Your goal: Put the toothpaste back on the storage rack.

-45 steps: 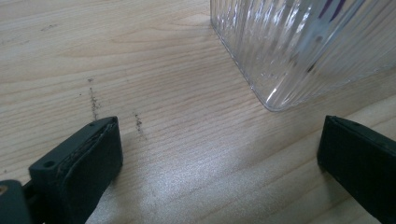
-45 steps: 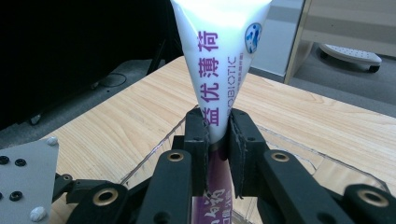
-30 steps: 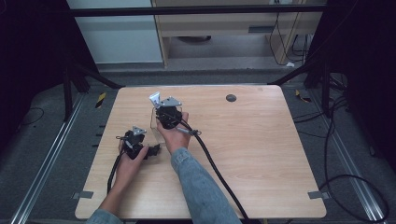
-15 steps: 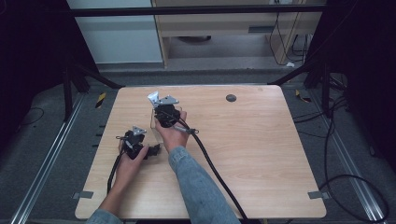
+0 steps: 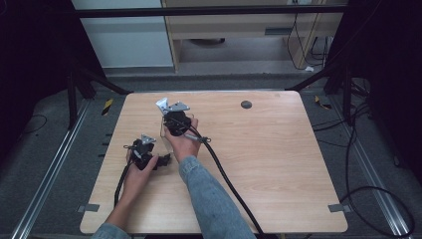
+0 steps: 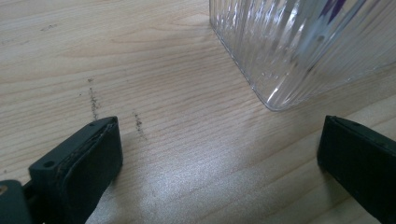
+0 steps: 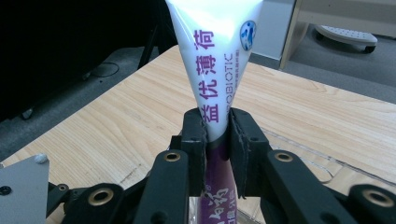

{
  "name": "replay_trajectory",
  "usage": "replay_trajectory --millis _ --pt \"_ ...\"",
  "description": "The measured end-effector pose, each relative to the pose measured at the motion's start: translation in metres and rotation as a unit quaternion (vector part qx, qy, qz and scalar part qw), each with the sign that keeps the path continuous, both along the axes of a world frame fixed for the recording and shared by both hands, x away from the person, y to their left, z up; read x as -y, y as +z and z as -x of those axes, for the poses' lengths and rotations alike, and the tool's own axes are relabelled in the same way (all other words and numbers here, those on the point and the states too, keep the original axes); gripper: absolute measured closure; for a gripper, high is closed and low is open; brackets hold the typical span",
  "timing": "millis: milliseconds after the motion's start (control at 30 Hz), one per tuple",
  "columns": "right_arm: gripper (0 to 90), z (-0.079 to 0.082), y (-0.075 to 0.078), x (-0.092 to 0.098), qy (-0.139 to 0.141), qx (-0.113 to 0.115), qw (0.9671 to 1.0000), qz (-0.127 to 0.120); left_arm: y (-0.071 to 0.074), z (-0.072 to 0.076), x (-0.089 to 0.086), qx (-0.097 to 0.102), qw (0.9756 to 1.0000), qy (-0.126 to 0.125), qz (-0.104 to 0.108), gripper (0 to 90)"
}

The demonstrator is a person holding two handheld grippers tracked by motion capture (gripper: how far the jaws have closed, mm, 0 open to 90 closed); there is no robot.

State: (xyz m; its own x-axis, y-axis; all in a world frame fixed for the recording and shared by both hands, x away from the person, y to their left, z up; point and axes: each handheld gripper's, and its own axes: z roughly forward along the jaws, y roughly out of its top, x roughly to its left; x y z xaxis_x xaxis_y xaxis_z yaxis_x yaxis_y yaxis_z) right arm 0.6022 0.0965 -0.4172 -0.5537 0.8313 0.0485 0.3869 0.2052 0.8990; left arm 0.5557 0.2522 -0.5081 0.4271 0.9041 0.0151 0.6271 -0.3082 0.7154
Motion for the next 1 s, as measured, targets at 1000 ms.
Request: replay_trajectory --millis 1000 --pt "76.3 0.014 0.022 0.032 0.010 0.001 0.9999 0.005 0.000 0.000 0.000 0.000 1.0000 -0.001 0.000 0.0"
